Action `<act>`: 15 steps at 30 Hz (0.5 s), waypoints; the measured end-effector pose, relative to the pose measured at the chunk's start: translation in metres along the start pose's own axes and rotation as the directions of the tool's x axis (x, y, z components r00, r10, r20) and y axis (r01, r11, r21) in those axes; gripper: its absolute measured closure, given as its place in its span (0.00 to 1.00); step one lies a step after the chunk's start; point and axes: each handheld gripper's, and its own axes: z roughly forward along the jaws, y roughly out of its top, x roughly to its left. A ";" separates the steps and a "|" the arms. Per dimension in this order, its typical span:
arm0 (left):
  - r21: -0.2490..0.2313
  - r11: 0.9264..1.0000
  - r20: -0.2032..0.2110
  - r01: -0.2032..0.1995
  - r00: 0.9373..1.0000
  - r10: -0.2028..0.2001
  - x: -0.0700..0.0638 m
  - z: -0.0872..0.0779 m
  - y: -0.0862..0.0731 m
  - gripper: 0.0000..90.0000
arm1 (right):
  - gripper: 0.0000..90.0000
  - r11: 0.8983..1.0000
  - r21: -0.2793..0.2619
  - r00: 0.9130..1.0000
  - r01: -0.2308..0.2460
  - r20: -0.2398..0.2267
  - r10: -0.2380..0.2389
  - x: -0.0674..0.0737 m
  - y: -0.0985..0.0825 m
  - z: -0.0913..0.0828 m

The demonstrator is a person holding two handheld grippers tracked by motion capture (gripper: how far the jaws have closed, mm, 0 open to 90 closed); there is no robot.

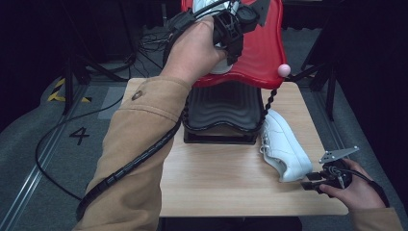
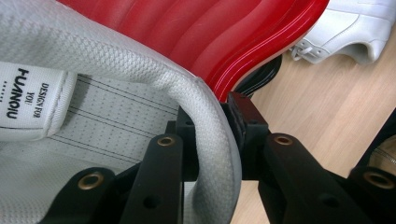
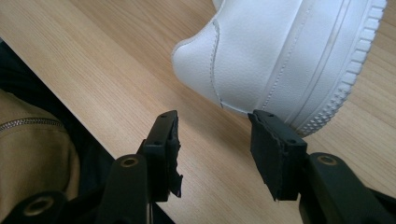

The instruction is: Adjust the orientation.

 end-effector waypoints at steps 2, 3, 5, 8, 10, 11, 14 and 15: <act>0.004 1.000 -0.010 -0.009 1.000 0.009 -0.001 -0.002 0.000 0.75 | 0.59 1.000 0.002 1.000 -0.001 -0.001 0.001 0.000 0.000 0.000; 0.005 1.000 -0.014 -0.012 1.000 0.012 -0.002 -0.003 0.000 0.76 | 0.59 1.000 0.001 1.000 0.001 -0.001 -0.001 0.000 0.000 0.000; -0.002 1.000 -0.022 -0.011 1.000 0.011 -0.004 -0.009 -0.001 0.76 | 0.59 1.000 0.001 1.000 -0.001 -0.001 0.001 0.000 0.000 0.000; -0.032 0.999 -0.045 -0.001 0.999 -0.001 -0.005 -0.022 -0.004 0.72 | 0.59 1.000 -0.002 1.000 0.001 -0.001 -0.001 -0.001 0.000 -0.001; -0.042 0.999 -0.063 -0.005 0.998 0.003 -0.009 -0.029 -0.006 0.69 | 0.59 1.000 -0.003 1.000 0.004 -0.001 -0.004 0.000 0.001 -0.001; -0.042 0.999 -0.063 -0.005 0.998 0.003 -0.009 -0.029 -0.006 0.70 | 0.59 1.000 -0.004 1.000 0.006 -0.002 -0.006 0.000 0.001 0.000; -0.054 0.998 -0.073 -0.014 0.997 0.010 -0.015 -0.039 -0.010 0.70 | 0.58 1.000 -0.003 1.000 0.010 -0.002 -0.010 0.000 0.003 0.000; -0.067 0.998 -0.077 -0.007 0.997 0.002 -0.020 -0.046 -0.013 0.70 | 0.58 1.000 -0.002 1.000 0.014 -0.004 -0.014 0.001 0.004 0.001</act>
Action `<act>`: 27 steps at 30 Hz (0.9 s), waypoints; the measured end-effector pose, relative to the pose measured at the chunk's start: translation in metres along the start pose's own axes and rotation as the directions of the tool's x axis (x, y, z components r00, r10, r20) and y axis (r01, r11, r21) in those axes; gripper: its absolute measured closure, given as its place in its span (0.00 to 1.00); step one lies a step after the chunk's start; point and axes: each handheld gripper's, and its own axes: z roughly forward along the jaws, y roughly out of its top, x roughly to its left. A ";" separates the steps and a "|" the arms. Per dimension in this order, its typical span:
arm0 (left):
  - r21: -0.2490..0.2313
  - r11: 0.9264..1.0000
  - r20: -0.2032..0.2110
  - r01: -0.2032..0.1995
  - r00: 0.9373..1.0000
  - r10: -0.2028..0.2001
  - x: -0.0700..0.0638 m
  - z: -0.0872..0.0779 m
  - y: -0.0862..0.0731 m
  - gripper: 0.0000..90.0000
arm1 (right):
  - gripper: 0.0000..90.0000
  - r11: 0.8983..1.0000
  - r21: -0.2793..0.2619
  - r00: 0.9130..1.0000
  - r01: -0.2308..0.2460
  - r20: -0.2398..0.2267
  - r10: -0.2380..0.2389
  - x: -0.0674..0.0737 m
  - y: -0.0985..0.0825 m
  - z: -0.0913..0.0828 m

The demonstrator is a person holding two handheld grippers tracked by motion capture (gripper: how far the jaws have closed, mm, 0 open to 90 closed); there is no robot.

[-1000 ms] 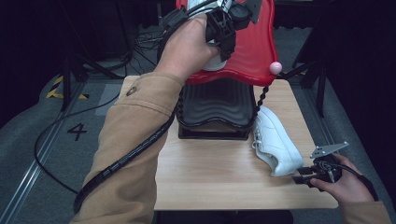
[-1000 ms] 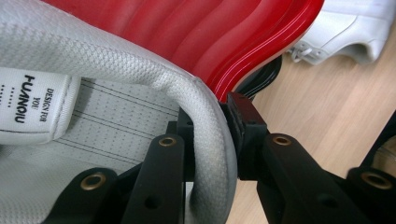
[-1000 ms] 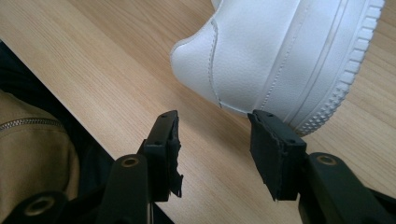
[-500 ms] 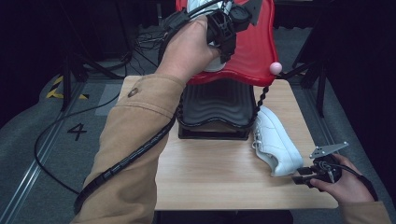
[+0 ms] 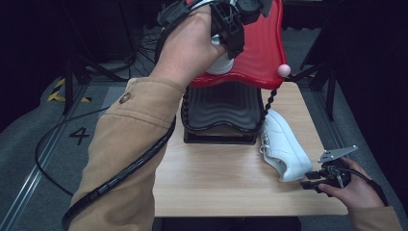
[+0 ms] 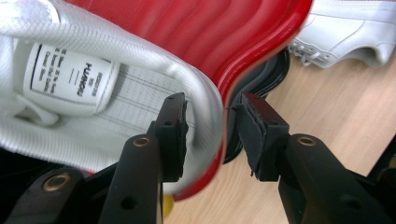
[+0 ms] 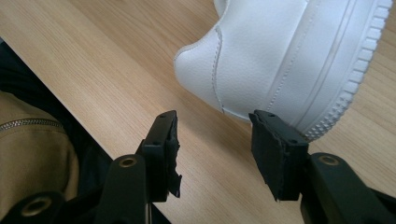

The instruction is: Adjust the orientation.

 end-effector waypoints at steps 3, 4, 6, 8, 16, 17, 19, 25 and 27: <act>0.009 1.000 -0.022 -0.008 1.000 0.008 -0.008 -0.004 -0.002 0.68 | 0.58 1.000 0.001 1.000 -0.001 -0.002 0.001 0.001 0.001 0.000; 0.016 1.000 -0.040 -0.022 0.999 0.022 -0.011 -0.004 -0.003 0.67 | 0.58 1.000 -0.001 1.000 0.005 0.000 -0.005 0.001 0.002 0.001; 0.018 1.000 -0.062 -0.024 0.998 0.025 -0.013 -0.006 -0.005 0.66 | 0.58 1.000 0.002 1.000 0.008 -0.002 -0.008 0.002 0.003 0.001; 0.003 1.000 -0.059 -0.025 0.998 0.025 -0.012 -0.010 -0.007 0.66 | 0.58 1.000 0.002 1.000 0.011 -0.001 -0.011 0.003 0.003 0.001; -0.043 0.997 0.009 -0.063 0.998 0.063 -0.024 -0.025 -0.014 0.67 | 0.58 1.000 0.010 1.000 0.013 -0.002 -0.013 0.003 0.004 0.004; -0.055 0.996 0.015 -0.069 0.997 0.070 -0.029 -0.025 -0.015 0.67 | 0.58 1.000 0.011 1.000 0.012 -0.002 -0.012 0.003 0.004 0.004; -0.075 0.993 0.027 -0.087 0.996 0.089 -0.036 -0.024 -0.019 0.67 | 0.58 1.000 0.010 1.000 0.014 -0.004 -0.014 0.003 0.004 0.004; -0.092 0.990 0.137 -0.103 0.984 0.115 -0.054 -0.002 -0.035 0.70 | 0.59 1.000 0.007 1.000 0.017 -0.005 -0.017 0.004 0.004 0.004; -0.100 0.988 0.157 -0.114 0.979 0.129 -0.060 0.008 -0.041 0.71 | 0.59 1.000 0.009 1.000 0.014 -0.007 -0.014 0.005 0.004 0.003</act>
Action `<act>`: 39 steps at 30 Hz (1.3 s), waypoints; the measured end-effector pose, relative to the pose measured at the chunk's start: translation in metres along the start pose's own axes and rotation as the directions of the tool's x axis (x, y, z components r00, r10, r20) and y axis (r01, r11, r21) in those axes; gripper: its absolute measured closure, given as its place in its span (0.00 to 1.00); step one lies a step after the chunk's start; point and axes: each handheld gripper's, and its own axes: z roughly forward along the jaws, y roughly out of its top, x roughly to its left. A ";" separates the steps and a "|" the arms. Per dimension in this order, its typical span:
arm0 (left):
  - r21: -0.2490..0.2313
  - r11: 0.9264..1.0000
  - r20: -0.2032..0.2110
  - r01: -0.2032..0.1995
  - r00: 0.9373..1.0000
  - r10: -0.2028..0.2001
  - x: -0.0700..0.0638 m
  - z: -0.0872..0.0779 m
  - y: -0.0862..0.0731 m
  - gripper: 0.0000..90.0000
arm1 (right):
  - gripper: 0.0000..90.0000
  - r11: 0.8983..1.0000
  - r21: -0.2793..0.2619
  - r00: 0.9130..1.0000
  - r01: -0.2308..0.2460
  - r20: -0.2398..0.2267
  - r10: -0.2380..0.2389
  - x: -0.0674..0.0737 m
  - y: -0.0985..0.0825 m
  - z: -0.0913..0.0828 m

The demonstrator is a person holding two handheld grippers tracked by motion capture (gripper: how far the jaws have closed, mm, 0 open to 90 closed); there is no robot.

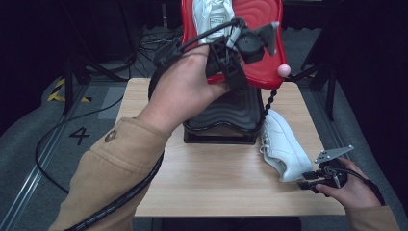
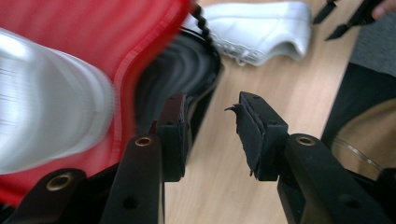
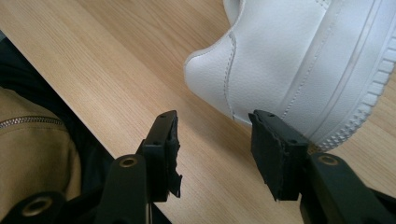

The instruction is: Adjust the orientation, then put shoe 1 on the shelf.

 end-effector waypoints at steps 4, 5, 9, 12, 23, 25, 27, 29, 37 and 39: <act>-0.041 0.997 0.083 -0.058 0.995 0.062 -0.013 0.021 -0.017 0.75 | 0.59 1.000 -0.004 1.000 0.009 -0.001 -0.009 0.001 0.001 0.000; -0.041 0.997 0.083 -0.058 0.995 0.062 -0.013 0.021 -0.017 0.76 | 0.59 1.000 -0.004 1.000 0.009 -0.001 -0.009 0.001 0.001 0.000; -0.046 0.996 0.186 -0.071 0.979 0.078 -0.021 0.050 -0.034 0.76 | 0.59 1.000 0.007 1.000 0.012 -0.002 -0.012 0.001 0.001 0.003; -0.061 0.996 0.247 -0.058 0.966 0.071 -0.027 0.067 -0.045 0.76 | 0.59 1.000 0.011 1.000 0.011 -0.007 -0.011 0.001 0.002 0.005; -0.033 0.998 0.389 0.046 0.921 -0.029 -0.059 0.163 -0.093 0.70 | 0.61 1.000 -0.009 0.999 0.008 -0.039 -0.008 -0.002 0.002 0.003; -0.014 0.997 0.376 0.074 0.924 -0.063 -0.061 0.177 -0.102 0.70 | 0.62 1.000 -0.005 0.999 0.013 -0.048 -0.013 -0.002 0.002 0.002; 0.014 0.996 0.385 0.094 0.918 -0.092 -0.064 0.190 -0.109 0.69 | 0.64 1.000 -0.004 0.999 0.010 -0.046 -0.010 -0.003 0.002 0.002; 0.029 0.995 0.374 0.100 0.922 -0.104 -0.068 0.201 -0.116 0.68 | 0.66 1.000 -0.003 0.999 0.011 -0.043 -0.011 -0.004 0.003 0.002; 0.004 0.991 0.387 0.130 0.914 -0.122 -0.070 0.201 -0.125 0.67 | 0.72 1.000 -0.019 0.999 0.020 -0.038 -0.021 -0.004 0.005 0.000; 0.009 0.991 0.375 0.132 0.918 -0.126 -0.070 0.200 -0.127 0.67 | 0.73 1.000 -0.022 0.999 0.019 -0.035 -0.020 -0.004 0.005 -0.001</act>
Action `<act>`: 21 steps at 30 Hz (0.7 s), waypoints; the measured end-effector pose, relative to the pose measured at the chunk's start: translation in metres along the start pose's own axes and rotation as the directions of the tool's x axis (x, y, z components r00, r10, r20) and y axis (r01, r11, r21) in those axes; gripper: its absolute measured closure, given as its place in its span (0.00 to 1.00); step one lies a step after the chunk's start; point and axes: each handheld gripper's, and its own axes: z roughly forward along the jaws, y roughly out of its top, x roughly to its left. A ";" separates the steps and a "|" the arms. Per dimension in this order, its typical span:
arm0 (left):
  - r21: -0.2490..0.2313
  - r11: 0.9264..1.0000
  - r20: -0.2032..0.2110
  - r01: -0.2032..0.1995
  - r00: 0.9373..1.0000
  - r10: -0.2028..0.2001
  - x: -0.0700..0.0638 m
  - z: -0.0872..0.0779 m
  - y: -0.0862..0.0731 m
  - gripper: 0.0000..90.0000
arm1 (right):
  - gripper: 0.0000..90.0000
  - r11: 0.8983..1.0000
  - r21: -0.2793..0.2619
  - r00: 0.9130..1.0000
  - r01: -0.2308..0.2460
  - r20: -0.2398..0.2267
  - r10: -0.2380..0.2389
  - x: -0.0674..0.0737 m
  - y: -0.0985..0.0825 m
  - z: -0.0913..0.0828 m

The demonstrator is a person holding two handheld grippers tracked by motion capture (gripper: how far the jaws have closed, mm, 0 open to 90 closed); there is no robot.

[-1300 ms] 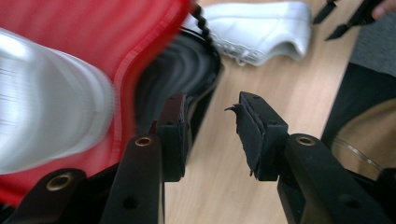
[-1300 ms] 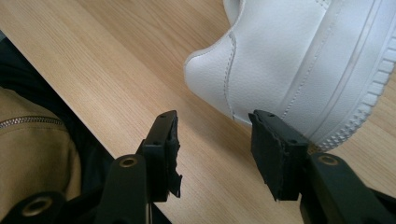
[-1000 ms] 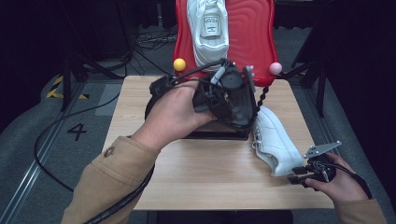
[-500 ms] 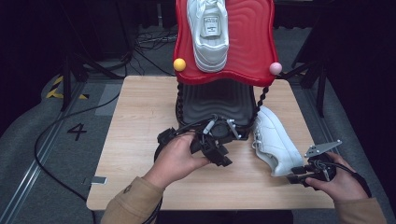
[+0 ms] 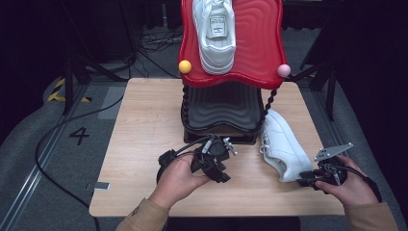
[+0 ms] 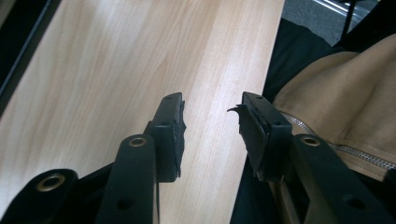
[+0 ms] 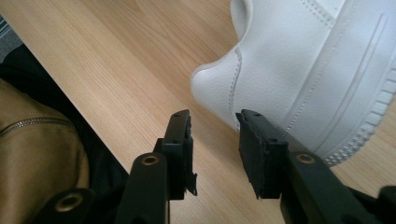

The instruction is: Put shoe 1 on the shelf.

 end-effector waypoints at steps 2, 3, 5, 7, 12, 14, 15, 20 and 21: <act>0.002 1.000 0.001 0.006 1.000 -0.006 0.001 0.001 -0.002 0.67 | 0.76 1.000 -0.011 1.000 0.001 0.010 -0.001 -0.001 0.000 -0.002; 0.006 1.000 -0.002 0.007 1.000 -0.007 0.002 0.002 -0.003 0.66 | 0.77 1.000 -0.014 1.000 0.000 0.013 0.000 -0.001 0.000 -0.002; 0.011 1.000 -0.001 0.013 1.000 -0.013 0.003 0.003 -0.005 0.66 | 0.79 1.000 -0.015 1.000 0.001 0.016 0.000 -0.002 0.000 -0.003; 0.029 0.999 -0.006 0.031 1.000 -0.030 0.006 0.005 -0.008 0.66 | 0.81 1.000 -0.018 1.000 -0.005 0.022 0.005 -0.002 0.001 -0.004; 0.065 0.997 -0.018 0.039 0.999 -0.038 0.011 0.014 -0.014 0.65 | 0.84 0.999 -0.032 0.999 0.011 0.032 -0.010 -0.004 0.005 -0.002; 0.069 0.997 -0.017 0.038 0.999 -0.037 0.011 0.016 -0.016 0.65 | 0.88 0.999 -0.040 0.999 0.016 0.033 -0.015 -0.006 0.007 -0.002; 0.067 0.997 -0.014 0.041 0.999 -0.040 0.011 0.016 -0.017 0.65 | 0.90 0.999 -0.049 0.999 0.018 0.038 -0.017 -0.006 0.008 -0.002; 0.082 0.995 -0.019 0.052 0.999 -0.051 0.009 0.018 -0.024 0.62 | 0.97 0.997 -0.075 0.998 0.010 0.057 -0.006 -0.010 0.013 -0.002; 0.082 0.995 -0.019 0.052 0.999 -0.051 0.009 0.018 -0.024 0.62 | 0.97 0.997 -0.075 0.998 0.010 0.057 -0.006 -0.010 0.013 -0.002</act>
